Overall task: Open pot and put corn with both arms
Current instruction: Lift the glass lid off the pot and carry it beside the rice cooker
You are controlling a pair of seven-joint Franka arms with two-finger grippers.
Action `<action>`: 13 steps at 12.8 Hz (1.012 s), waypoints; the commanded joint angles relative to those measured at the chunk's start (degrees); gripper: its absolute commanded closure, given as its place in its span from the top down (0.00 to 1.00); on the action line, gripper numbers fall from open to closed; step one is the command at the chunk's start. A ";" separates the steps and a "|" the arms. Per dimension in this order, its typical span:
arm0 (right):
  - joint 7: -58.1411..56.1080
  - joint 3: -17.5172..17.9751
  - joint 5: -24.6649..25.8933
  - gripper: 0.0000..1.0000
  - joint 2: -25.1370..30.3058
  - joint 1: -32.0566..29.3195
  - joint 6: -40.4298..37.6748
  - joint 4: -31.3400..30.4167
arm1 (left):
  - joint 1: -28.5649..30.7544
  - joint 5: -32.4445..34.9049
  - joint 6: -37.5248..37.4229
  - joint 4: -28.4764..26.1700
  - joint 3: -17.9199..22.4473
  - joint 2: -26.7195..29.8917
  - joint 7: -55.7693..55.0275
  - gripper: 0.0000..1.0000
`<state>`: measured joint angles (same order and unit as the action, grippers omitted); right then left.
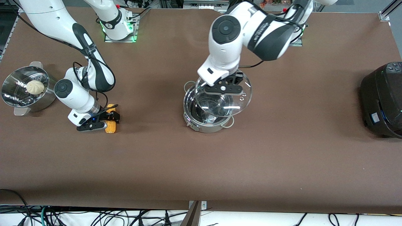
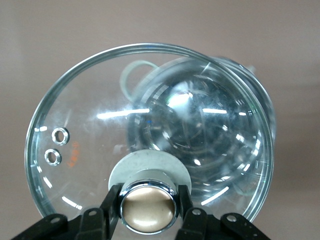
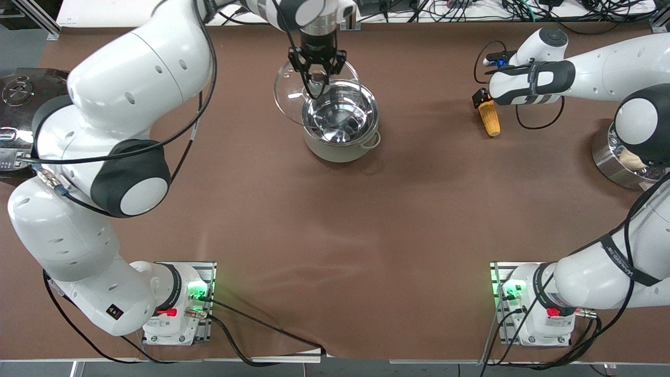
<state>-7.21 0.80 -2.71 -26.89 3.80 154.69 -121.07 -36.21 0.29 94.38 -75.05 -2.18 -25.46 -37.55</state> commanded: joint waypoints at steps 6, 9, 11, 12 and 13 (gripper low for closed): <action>-1.93 0.52 -0.72 1.00 -0.01 -0.46 3.60 -3.03 | 20.19 1.38 -8.16 -2.20 -0.55 2.08 15.28 0.06; -2.11 0.52 -0.81 1.00 0.60 -0.46 3.51 -3.65 | 26.61 1.47 -6.76 -5.09 -0.55 1.29 27.14 0.06; -2.11 0.52 -0.81 1.00 1.57 -0.46 3.51 -4.79 | 29.43 1.47 -2.21 -8.95 -0.46 0.06 32.61 0.05; -2.11 0.52 -0.81 1.00 1.83 -0.46 3.43 -4.79 | 30.84 1.55 0.77 -12.10 -0.55 0.14 35.94 0.05; -2.11 0.52 -0.81 1.00 1.92 -0.46 3.43 -4.79 | 31.81 1.64 4.46 -15.44 -0.38 0.23 39.36 0.05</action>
<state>-7.80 0.83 -2.71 -27.17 3.79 157.15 -123.62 -6.29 0.63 93.92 -84.77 -1.73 -26.68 -3.88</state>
